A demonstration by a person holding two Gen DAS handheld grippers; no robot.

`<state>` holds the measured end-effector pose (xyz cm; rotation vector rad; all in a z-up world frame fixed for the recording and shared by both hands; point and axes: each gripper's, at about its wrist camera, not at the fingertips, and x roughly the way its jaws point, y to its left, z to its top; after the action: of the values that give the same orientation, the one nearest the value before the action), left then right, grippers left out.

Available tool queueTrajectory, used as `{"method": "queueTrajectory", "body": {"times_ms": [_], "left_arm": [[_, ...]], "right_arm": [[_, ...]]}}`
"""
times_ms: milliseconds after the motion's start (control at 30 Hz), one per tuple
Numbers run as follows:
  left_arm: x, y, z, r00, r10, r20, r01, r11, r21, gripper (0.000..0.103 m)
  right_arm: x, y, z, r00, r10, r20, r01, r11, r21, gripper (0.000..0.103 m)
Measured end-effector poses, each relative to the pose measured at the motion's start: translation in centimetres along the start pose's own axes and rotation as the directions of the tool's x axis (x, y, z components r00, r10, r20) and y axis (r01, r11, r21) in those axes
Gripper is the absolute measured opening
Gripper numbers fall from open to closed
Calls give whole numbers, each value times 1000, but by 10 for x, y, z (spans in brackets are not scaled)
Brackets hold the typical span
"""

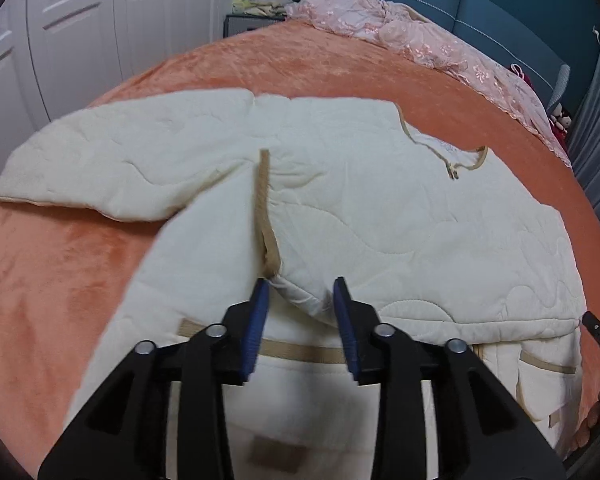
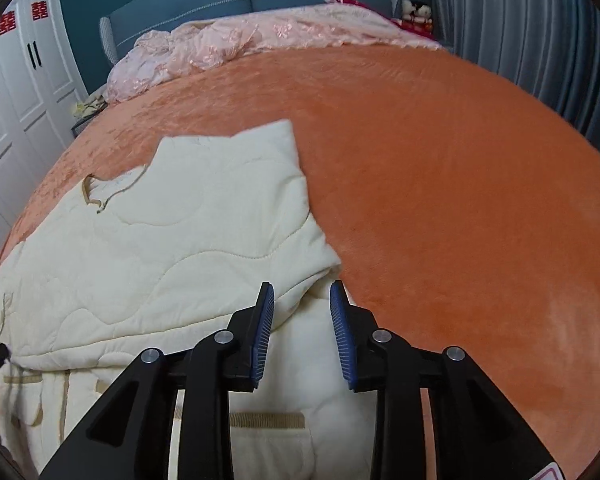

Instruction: Fold large clothes

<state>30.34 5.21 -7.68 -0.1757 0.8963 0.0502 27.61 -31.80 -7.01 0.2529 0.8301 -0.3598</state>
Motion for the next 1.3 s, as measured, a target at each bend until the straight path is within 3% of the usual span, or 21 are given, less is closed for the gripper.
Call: {"method": "queueTrajectory", "body": {"times_ms": [100,233,400,500,700,1100,1200,1300], "left_arm": [[-23,-1,17,997,35,69,-36,999,6,47],[-3,-27,28,999,-22,27,22,1000,13,49],[44,-52,3,998,-7,-55,10,998,62,49],[56,-57,-17,1000,29,-1,-29,994,107,51],[58,-56,-25,998,17,60,-23,994,104,57],[61,-64,-30,993,61,100,-75,988,133,59],[59,-60,-27,996,28,83,-37,993,116,61],[40,-31,-13,991,-134,23,134,991,7,70]], "right_arm": [[-21,18,7,997,71,24,-70,997,-26,32],[-2,69,4,985,163,-58,-168,981,-102,32],[34,103,-28,989,89,-123,-112,972,-204,32],[33,104,-43,994,76,-75,-91,970,-224,32],[33,107,-53,999,47,-9,-48,967,-252,32],[34,107,-56,999,46,28,-38,968,-247,33],[34,106,-55,998,57,19,-51,970,-239,33],[32,100,-48,995,98,-20,-100,974,-204,33]]}}
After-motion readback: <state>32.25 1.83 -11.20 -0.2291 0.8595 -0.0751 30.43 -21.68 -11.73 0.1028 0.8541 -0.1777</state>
